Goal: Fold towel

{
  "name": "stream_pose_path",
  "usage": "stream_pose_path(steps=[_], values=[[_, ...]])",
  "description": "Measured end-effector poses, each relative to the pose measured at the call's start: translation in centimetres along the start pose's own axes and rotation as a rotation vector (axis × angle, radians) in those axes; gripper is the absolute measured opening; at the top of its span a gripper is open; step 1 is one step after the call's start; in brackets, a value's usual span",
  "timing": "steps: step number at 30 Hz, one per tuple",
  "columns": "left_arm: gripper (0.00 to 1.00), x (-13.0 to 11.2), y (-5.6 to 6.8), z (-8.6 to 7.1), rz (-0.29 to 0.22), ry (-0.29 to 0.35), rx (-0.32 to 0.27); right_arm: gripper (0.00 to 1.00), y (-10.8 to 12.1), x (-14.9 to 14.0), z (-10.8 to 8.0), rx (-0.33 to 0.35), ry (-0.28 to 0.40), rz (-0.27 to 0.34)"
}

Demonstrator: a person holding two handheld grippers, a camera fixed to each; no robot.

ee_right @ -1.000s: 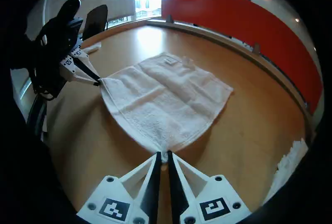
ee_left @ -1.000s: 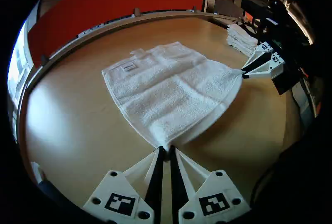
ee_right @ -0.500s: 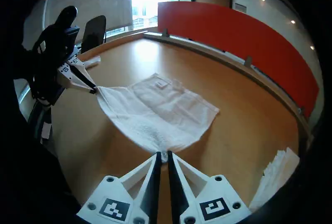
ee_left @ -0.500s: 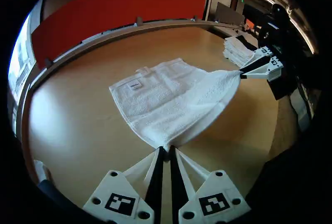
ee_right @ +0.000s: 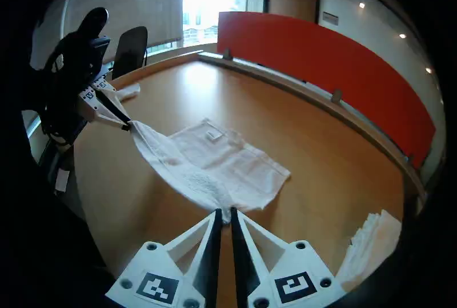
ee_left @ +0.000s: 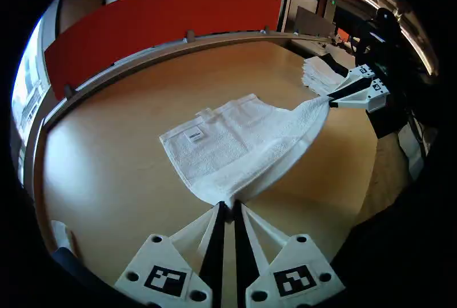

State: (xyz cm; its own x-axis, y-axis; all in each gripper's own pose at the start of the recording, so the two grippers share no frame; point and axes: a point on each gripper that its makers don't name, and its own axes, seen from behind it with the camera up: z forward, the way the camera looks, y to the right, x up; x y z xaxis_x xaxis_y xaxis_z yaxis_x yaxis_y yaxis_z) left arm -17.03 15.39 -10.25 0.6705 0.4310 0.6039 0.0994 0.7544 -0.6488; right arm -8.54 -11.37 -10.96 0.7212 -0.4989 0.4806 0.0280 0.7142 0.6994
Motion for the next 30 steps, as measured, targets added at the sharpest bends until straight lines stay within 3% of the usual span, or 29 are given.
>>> stream_pose_path(steps=[13, 30], values=[[0.11, 0.8, 1.2, -2.3, -0.021, 0.003, -0.036, 0.11, -0.2, 1.5, -2.1, -0.004, 0.02, -0.005], [0.11, 1.4, 2.4, -4.1, -0.045, -0.002, -0.075, 0.11, -0.1, 2.4, -3.6, -0.003, 0.024, -0.016]])
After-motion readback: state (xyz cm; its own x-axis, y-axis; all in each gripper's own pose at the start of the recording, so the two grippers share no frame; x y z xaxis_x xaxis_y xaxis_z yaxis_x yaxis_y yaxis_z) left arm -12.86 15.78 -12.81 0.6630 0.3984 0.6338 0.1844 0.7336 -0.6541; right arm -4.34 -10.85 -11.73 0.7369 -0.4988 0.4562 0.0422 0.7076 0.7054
